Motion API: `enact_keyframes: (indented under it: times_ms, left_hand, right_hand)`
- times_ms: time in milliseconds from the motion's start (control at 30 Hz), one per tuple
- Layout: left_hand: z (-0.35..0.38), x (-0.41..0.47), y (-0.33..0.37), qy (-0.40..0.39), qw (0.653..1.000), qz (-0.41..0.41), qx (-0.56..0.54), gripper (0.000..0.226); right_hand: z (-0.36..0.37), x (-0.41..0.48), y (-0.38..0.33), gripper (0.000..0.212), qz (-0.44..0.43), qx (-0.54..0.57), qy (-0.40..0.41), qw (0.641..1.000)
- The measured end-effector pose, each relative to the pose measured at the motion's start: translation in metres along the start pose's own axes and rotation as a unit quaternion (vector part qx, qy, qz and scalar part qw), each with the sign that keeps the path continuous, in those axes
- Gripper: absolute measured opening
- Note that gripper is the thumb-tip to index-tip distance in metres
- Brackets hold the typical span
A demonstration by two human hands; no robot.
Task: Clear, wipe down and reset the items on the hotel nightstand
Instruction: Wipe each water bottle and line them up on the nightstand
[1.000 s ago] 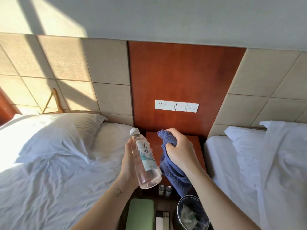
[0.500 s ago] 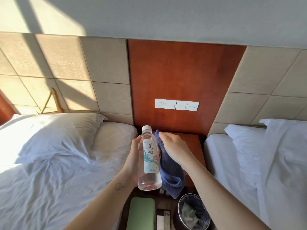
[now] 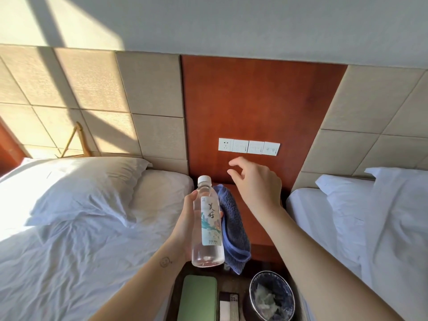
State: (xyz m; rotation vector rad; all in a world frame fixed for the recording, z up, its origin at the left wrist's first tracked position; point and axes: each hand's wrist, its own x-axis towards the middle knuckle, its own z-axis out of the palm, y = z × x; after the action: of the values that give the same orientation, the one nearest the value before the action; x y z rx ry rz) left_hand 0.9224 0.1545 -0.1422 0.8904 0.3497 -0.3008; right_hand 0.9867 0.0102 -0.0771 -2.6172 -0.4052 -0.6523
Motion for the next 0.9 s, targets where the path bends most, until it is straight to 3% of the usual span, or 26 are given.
enact_keyframes:
  times_ms: [33,233,533,700,833,900]
  left_hand:
    - [0.0,0.0,0.0,-0.002,1.0,-0.002,0.001,0.054]
    - [-0.004,0.002,-0.002,0.009,1.0,-0.008,0.017,0.059]
    - [-0.012,0.002,-0.009,-0.011,0.999,-0.029,-0.004,0.057]
    - [-0.013,0.004,-0.011,-0.01,1.0,-0.025,0.001,0.055]
    - [-0.017,0.008,-0.013,-0.006,1.0,-0.024,0.006,0.057]
    - [-0.019,0.008,-0.013,-0.006,1.0,-0.02,0.012,0.059]
  right_hand:
    - [0.001,0.0,0.0,0.011,0.003,-0.005,0.01,1.0]
    - [0.012,-0.011,0.005,0.013,0.026,-0.031,-0.06,0.997]
    - [0.019,-0.03,0.019,0.028,0.041,-0.032,-0.105,0.993]
    - [0.024,-0.032,0.02,0.014,0.02,-0.032,-0.063,0.997]
    - [0.023,-0.032,0.019,0.035,0.008,-0.005,-0.045,0.999]
    - [0.025,-0.031,0.019,0.029,-0.011,-0.008,-0.01,1.0]
